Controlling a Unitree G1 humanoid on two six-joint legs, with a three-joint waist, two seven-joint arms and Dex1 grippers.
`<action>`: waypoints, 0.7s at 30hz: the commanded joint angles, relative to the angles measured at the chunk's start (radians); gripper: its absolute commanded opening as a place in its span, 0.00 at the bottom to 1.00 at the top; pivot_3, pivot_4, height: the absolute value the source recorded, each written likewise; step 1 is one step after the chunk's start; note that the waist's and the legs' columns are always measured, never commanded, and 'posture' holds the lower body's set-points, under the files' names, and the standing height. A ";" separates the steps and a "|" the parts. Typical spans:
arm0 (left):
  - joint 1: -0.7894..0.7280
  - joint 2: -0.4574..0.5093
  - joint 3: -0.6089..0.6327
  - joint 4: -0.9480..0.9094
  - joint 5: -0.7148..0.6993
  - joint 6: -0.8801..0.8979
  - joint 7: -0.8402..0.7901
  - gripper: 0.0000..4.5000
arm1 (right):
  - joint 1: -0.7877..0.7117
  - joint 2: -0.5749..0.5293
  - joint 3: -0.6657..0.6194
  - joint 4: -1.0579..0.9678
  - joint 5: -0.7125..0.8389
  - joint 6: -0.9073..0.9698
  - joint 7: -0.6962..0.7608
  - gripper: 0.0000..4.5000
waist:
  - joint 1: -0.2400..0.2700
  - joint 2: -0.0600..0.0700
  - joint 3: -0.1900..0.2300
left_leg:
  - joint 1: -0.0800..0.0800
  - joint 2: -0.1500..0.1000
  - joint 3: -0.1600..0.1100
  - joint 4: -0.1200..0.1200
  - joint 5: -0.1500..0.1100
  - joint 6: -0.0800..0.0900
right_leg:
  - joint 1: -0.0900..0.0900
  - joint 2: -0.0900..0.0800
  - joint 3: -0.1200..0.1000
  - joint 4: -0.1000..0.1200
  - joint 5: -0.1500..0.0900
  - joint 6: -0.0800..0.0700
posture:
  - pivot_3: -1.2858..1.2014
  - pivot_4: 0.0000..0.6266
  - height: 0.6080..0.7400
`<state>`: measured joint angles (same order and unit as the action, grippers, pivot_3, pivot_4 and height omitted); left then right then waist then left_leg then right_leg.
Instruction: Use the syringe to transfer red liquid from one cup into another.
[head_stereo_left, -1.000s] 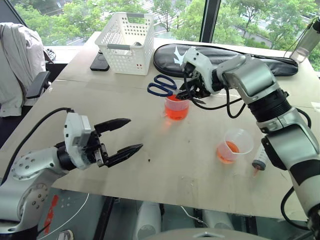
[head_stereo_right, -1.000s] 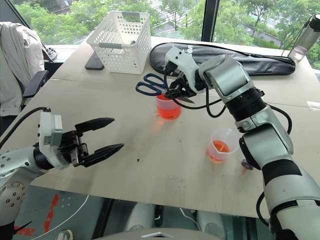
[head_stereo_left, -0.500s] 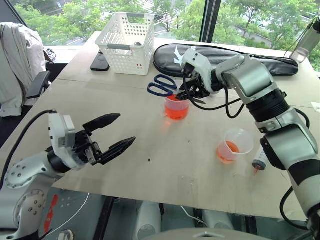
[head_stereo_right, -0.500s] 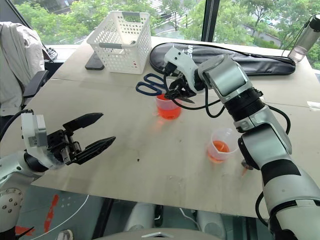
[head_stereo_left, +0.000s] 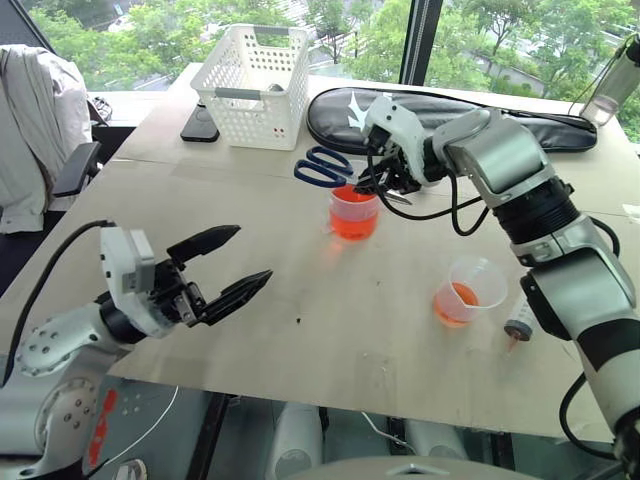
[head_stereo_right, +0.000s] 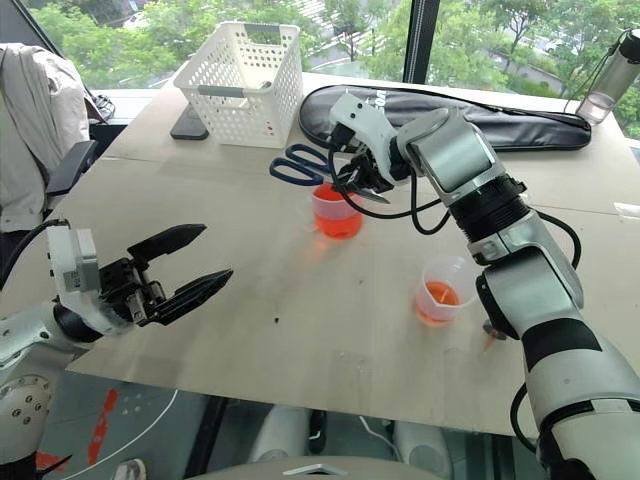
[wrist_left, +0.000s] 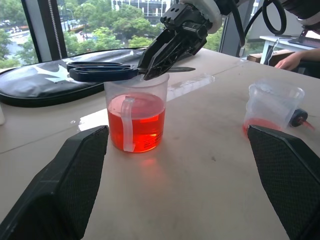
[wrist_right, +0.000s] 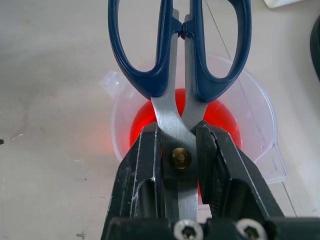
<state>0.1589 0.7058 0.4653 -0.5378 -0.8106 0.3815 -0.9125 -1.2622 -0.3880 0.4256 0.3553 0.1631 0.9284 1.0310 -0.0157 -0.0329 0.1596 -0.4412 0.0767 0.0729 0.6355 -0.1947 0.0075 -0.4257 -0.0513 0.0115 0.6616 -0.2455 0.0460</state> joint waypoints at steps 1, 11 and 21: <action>-0.036 0.014 -0.006 -0.042 -0.020 0.013 0.030 1.00 | -0.029 -0.040 -0.075 -0.092 0.029 0.014 0.015 0.11 | 0.001 0.000 0.000 | 0.000 0.000 0.000 0.000 0.000 0.000 | 0.000 0.000 0.000 0.000 0.001 0.001 | 0.52 0.24 0.88; -0.110 0.013 -0.059 -0.042 -0.017 0.041 0.078 1.00 | -0.002 -0.180 -0.237 -0.267 0.120 0.112 -0.015 0.11 | 0.003 0.000 0.000 | -0.004 0.000 -0.001 0.000 0.000 0.000 | -0.003 0.000 0.000 0.000 0.001 0.001 | 0.52 0.24 0.88; -0.184 0.003 -0.111 -0.007 -0.007 0.044 0.078 1.00 | 0.227 -0.394 -0.283 -0.082 -0.012 -0.149 -0.116 0.11 | 0.005 -0.001 -0.001 | -0.005 -0.001 -0.001 0.001 0.000 0.000 | -0.004 0.000 0.000 -0.001 0.001 0.002 | 0.52 0.24 0.88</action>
<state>-0.0092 0.7092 0.3622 -0.5362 -0.8172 0.4331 -0.8326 -1.0489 -0.7530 0.1776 0.2336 0.1917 0.8519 0.9497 -0.0110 -0.0336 0.1590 -0.4468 0.0755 0.0720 0.6370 -0.1946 0.0076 -0.4294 -0.0512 0.0120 0.6608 -0.2445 0.0477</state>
